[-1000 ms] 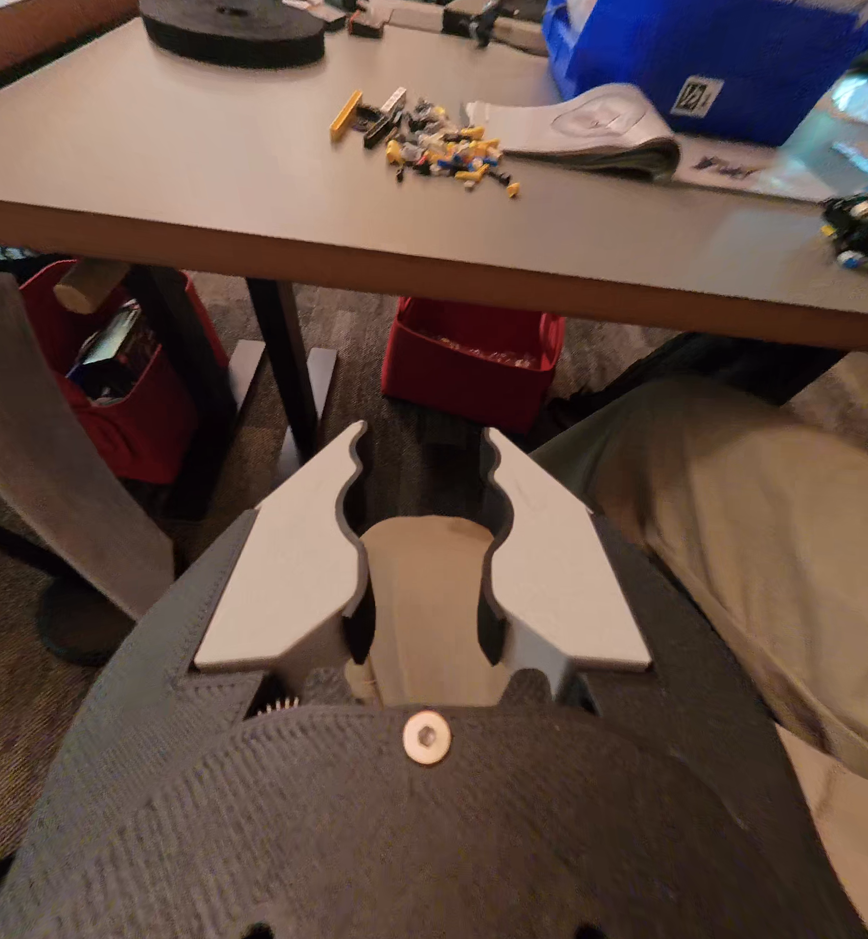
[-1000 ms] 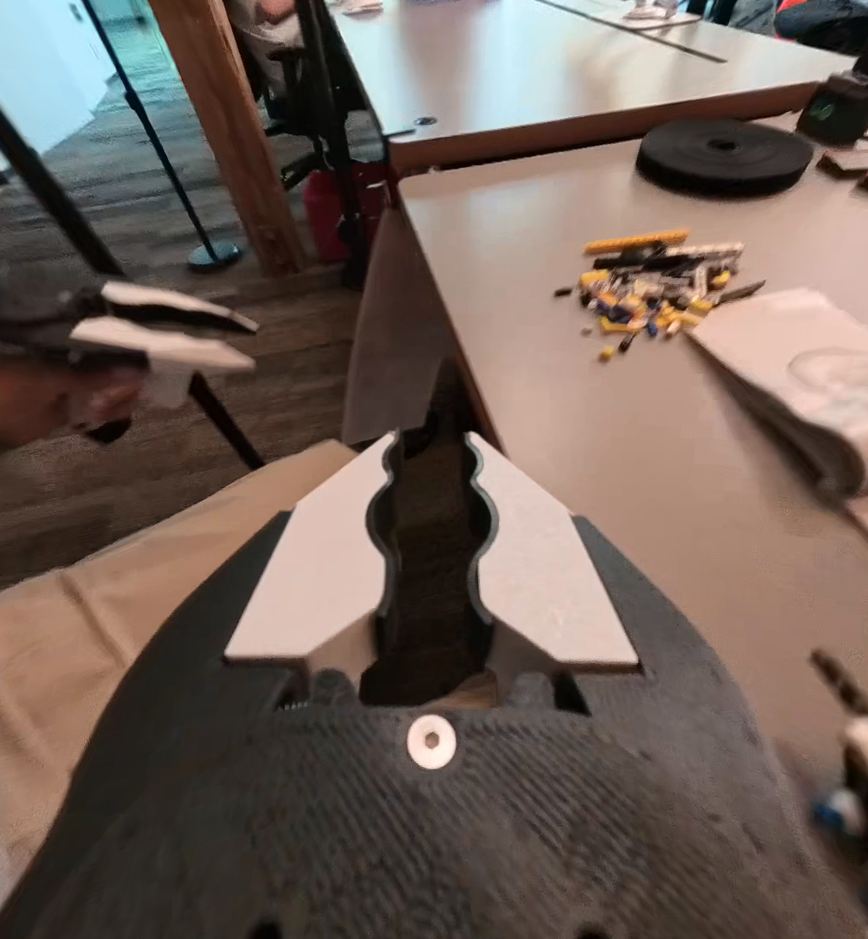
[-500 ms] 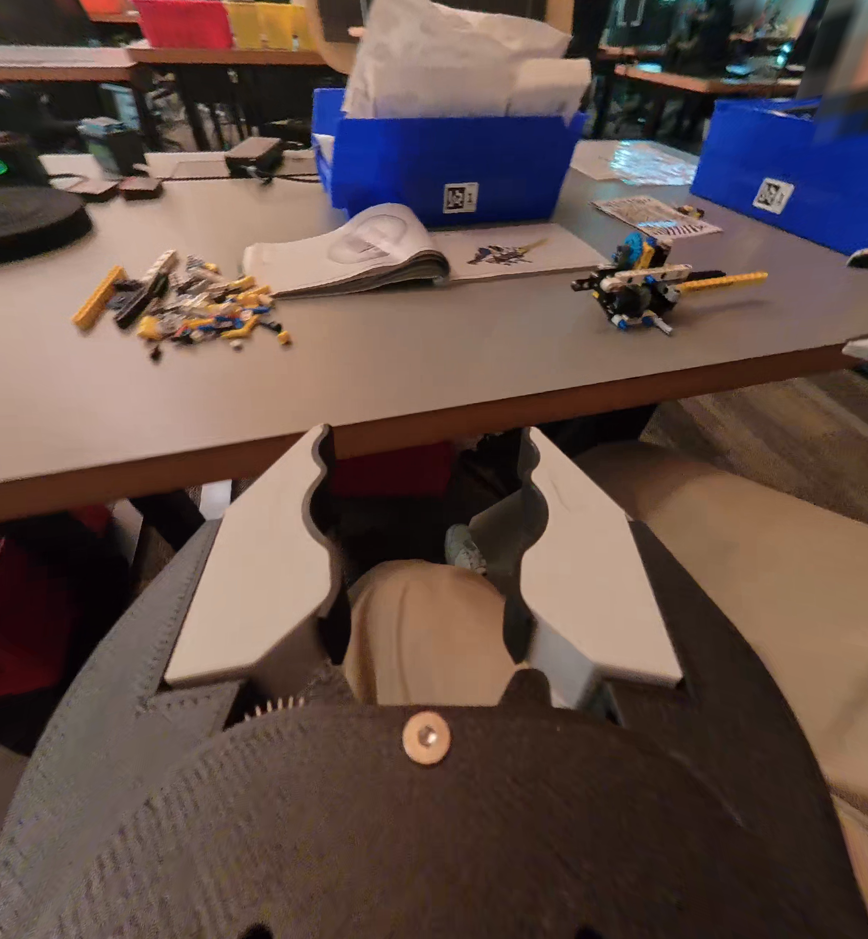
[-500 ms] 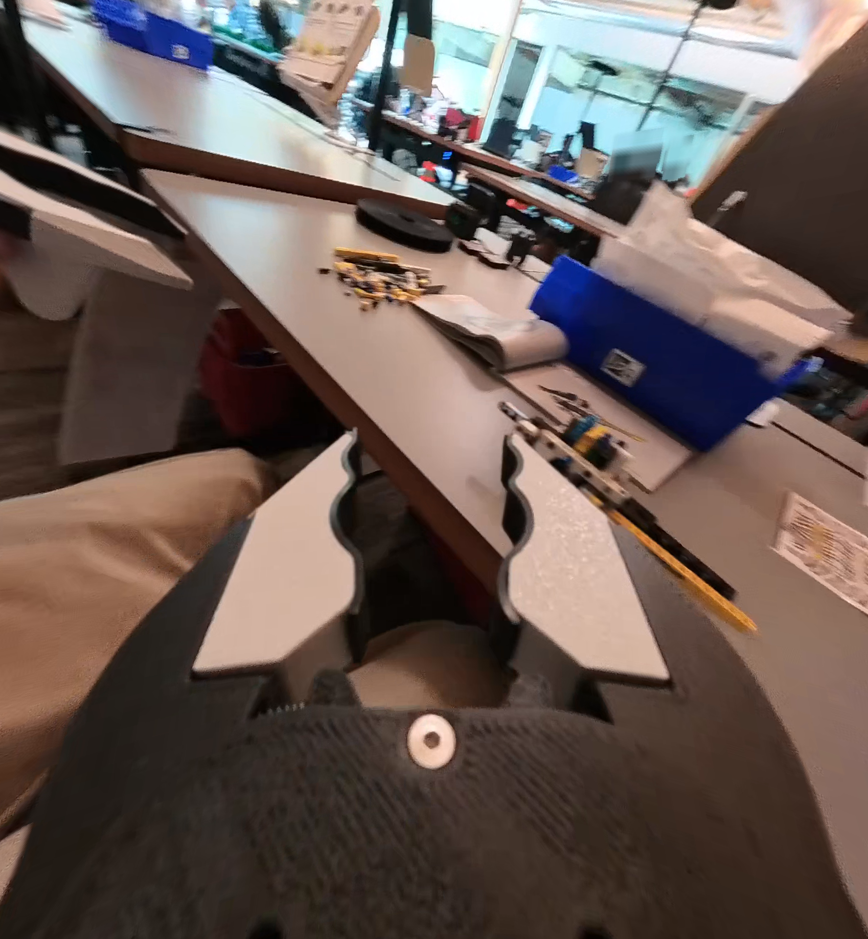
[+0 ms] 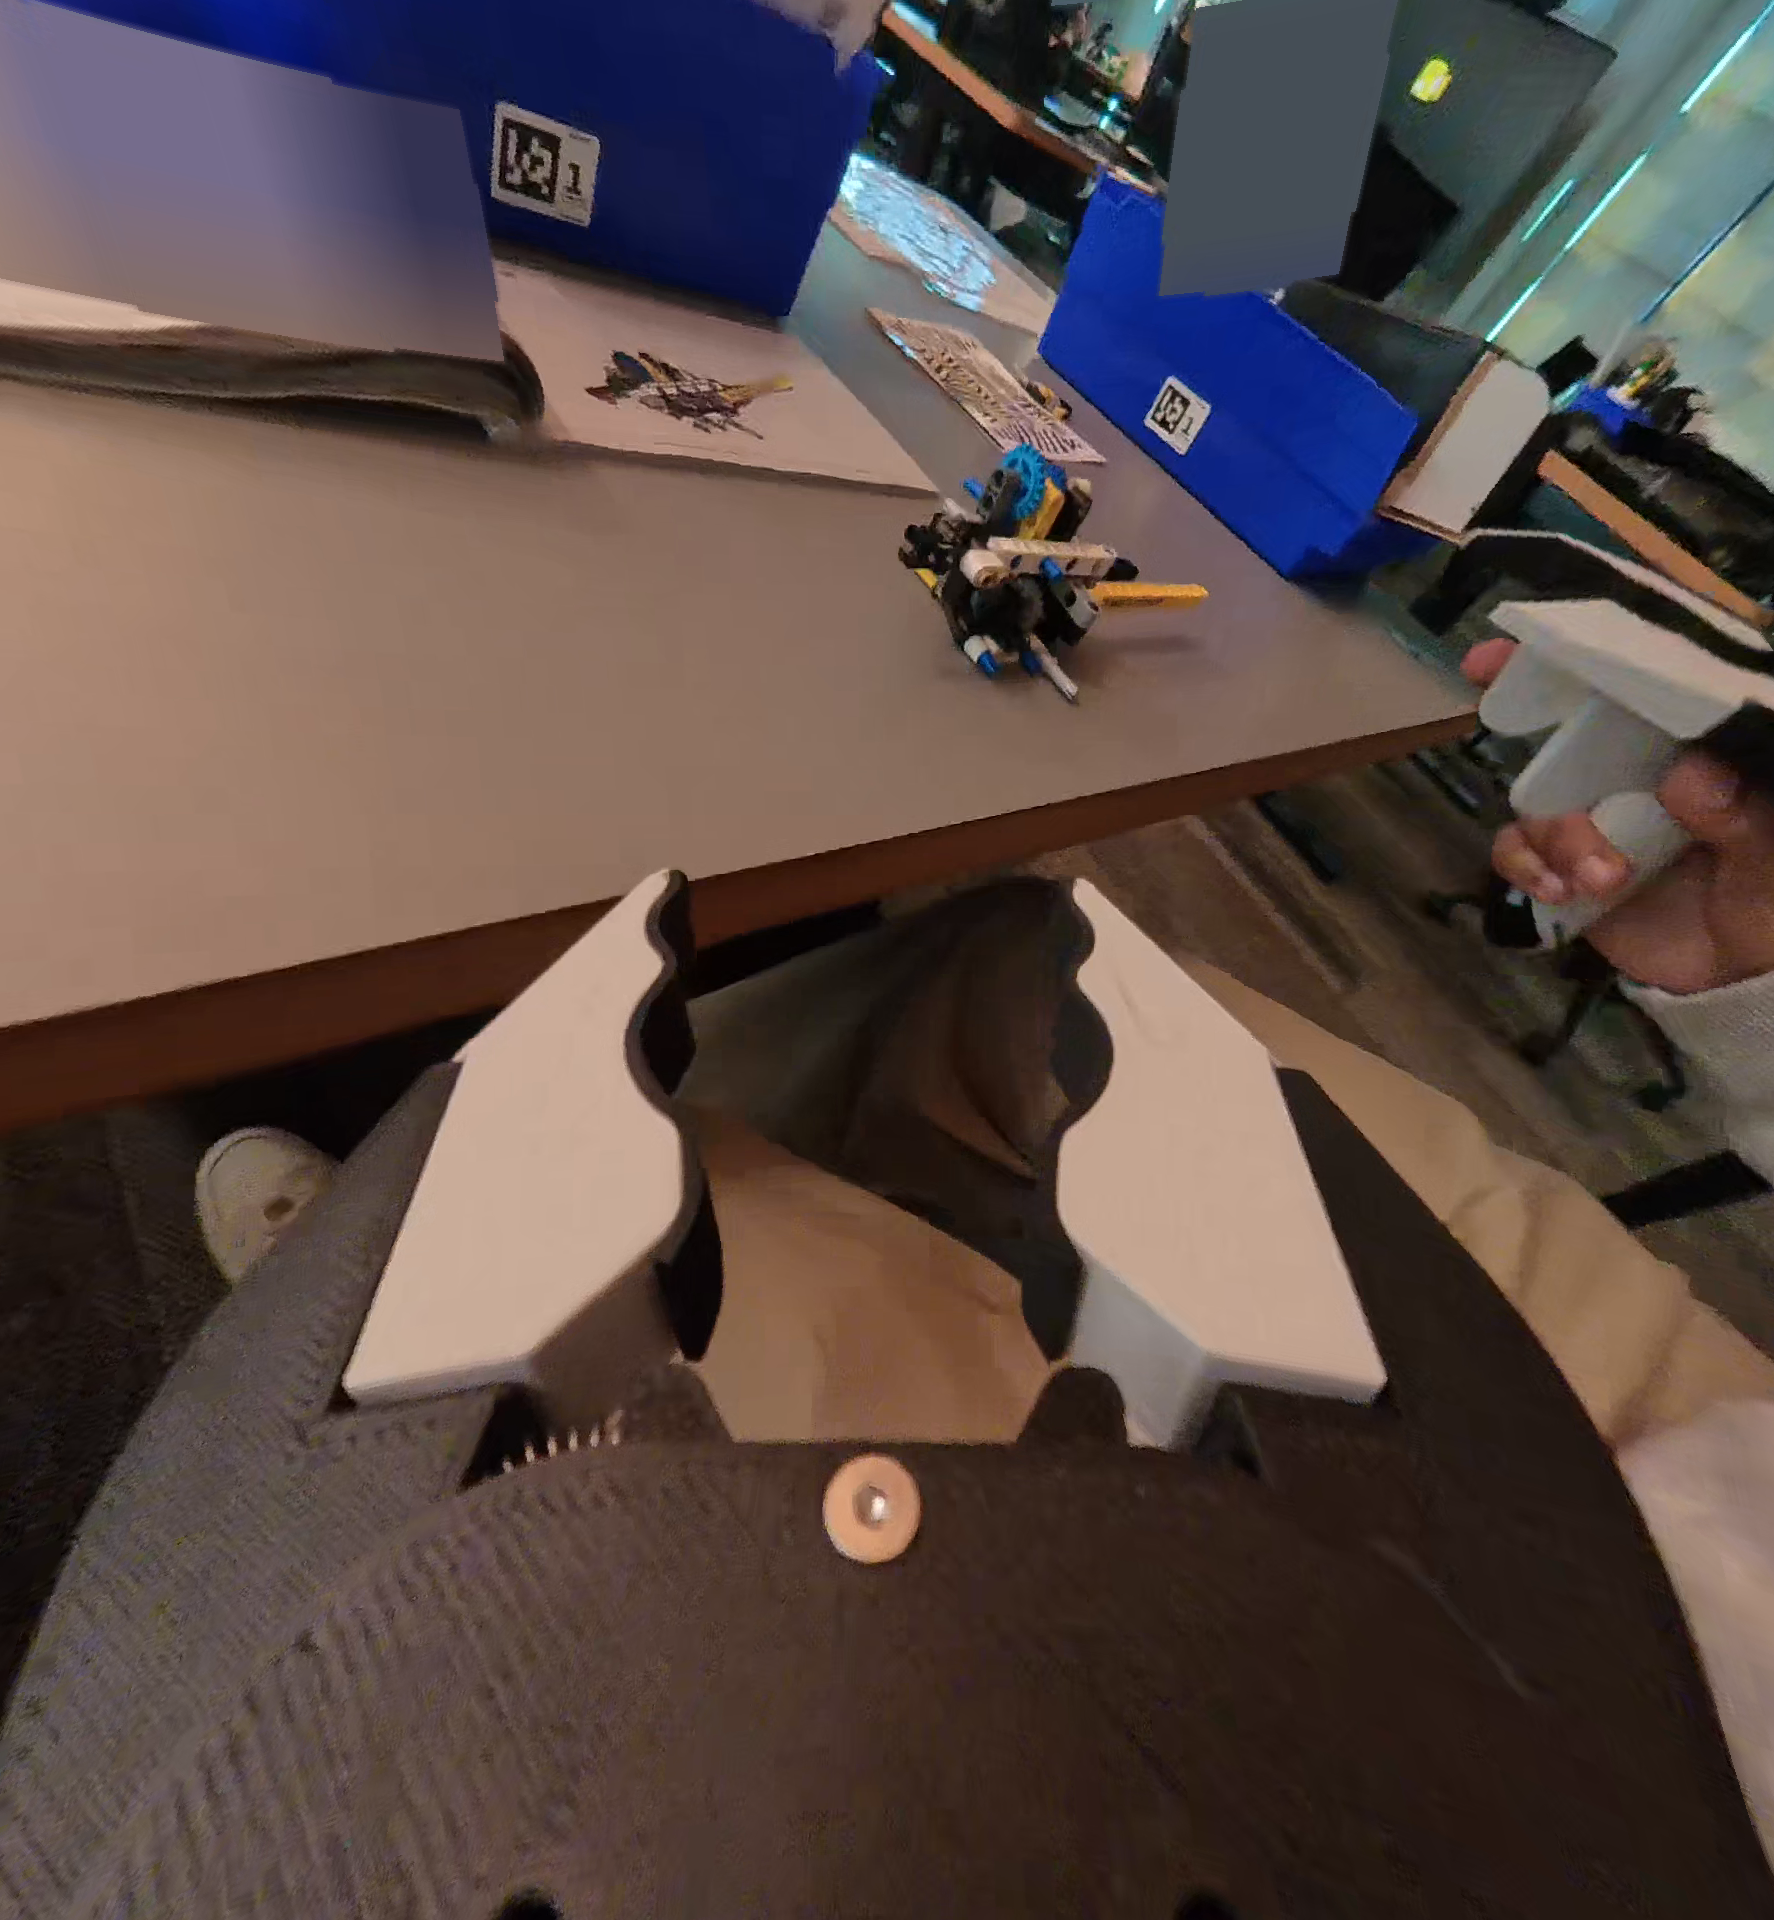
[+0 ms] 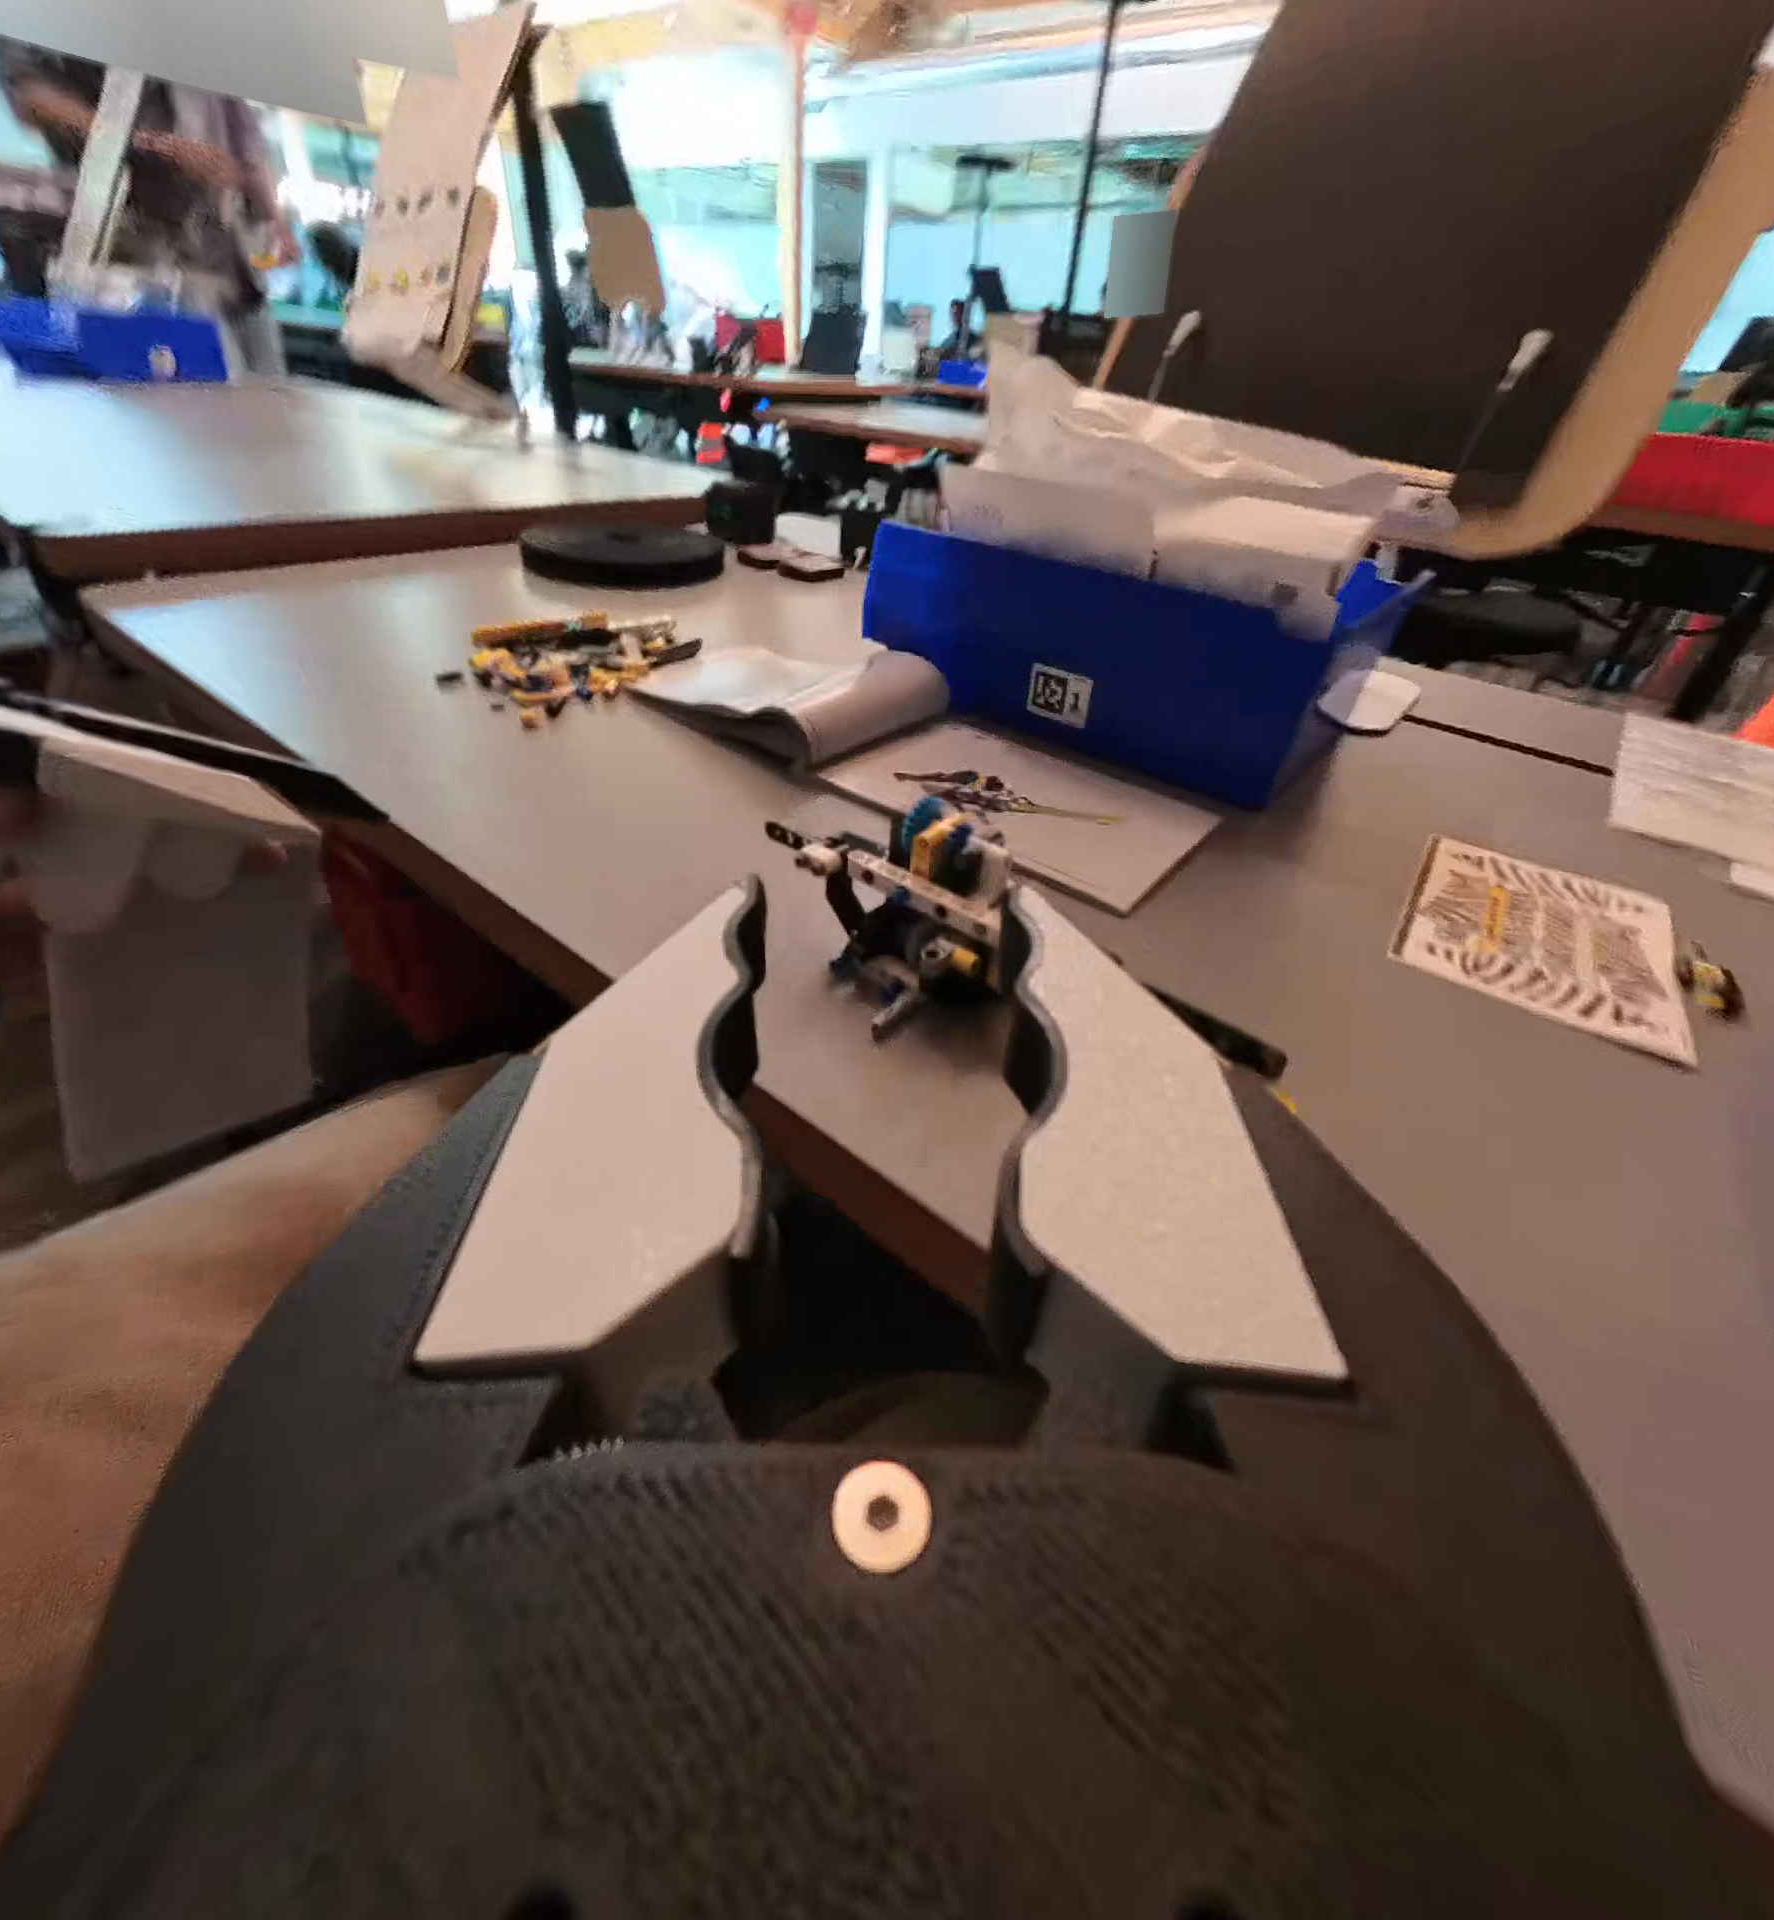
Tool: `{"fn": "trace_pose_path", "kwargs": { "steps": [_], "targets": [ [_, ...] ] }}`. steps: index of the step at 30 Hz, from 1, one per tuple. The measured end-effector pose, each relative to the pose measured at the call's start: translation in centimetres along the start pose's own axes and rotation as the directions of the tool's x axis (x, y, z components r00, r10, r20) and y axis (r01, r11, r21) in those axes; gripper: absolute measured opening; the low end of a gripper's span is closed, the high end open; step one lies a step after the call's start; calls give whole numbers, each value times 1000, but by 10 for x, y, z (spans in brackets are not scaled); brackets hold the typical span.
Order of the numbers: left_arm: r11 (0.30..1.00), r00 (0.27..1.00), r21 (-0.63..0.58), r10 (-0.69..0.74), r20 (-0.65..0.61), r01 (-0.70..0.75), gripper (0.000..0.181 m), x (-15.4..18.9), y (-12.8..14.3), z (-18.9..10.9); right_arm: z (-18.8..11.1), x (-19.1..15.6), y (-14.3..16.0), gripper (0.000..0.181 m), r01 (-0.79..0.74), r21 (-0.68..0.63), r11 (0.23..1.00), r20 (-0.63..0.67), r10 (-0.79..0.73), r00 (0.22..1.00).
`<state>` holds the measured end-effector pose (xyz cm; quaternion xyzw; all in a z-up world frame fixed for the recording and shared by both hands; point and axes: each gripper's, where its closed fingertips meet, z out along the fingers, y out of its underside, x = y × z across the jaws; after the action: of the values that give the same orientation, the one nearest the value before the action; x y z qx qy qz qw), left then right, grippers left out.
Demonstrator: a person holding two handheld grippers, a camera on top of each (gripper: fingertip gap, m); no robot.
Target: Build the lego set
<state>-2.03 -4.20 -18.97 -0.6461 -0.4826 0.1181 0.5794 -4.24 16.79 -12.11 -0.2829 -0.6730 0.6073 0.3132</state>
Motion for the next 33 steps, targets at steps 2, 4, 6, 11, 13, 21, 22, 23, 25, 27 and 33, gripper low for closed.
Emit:
{"fn": "trace_pose_path", "kwargs": {
  "steps": [2, 4, 6, 11, 13, 21, 22, 23, 25, 27, 33],
  "targets": [
    [1000, 1000, 20, -21, -11, 21, 67, -7, -2, 1, 19, 1, -5, 42, 78, -74, 994, 10, -78, 997],
    [999, 1000, 21, -27, 9, 27, 63, -19, -6, 4, 40, -3, -10, 33, 111, -125, 986, 55, -105, 993],
    [1000, 1000, 27, 13, 16, -13, 58, -28, -16, 10, 60, -21, -16, 33, 68, -130, 989, 169, -46, 984],
    [984, 985, 71, 169, -47, -166, 40, -27, -55, 20, 85, -63, -35, 28, -92, 6, 996, 403, 82, 911],
    [982, 979, 129, 157, -130, -141, 31, -24, -72, 27, 87, -82, -39, 21, -211, 102, 972, 497, 134, 858],
    [984, 990, 180, 19, -137, 6, 18, -58, -93, 20, 98, -113, -14, 22, -160, 43, 986, 497, 118, 860],
    [982, 993, 190, 23, -115, -1, 17, -62, -95, 16, 101, -113, -8, 21, -154, 26, 988, 470, 123, 874],
    [982, 996, 189, 28, -89, -10, 17, -66, -94, 13, 105, -114, -2, 20, -156, -14, 988, 444, 146, 884],
    [983, 999, 181, 24, -33, -18, 17, -77, -90, 7, 113, -124, 11, 19, -183, -106, 977, 411, 211, 887],
    [982, 1000, 187, 17, 5, -18, 18, -85, -89, -1, 122, -143, 14, 17, -245, -130, 961, 418, 277, 865],
    [968, 992, 245, 30, 119, -59, 17, -114, -99, -20, 184, -186, 17, 15, -260, -300, 918, 483, 381, 788]
  ]
}}
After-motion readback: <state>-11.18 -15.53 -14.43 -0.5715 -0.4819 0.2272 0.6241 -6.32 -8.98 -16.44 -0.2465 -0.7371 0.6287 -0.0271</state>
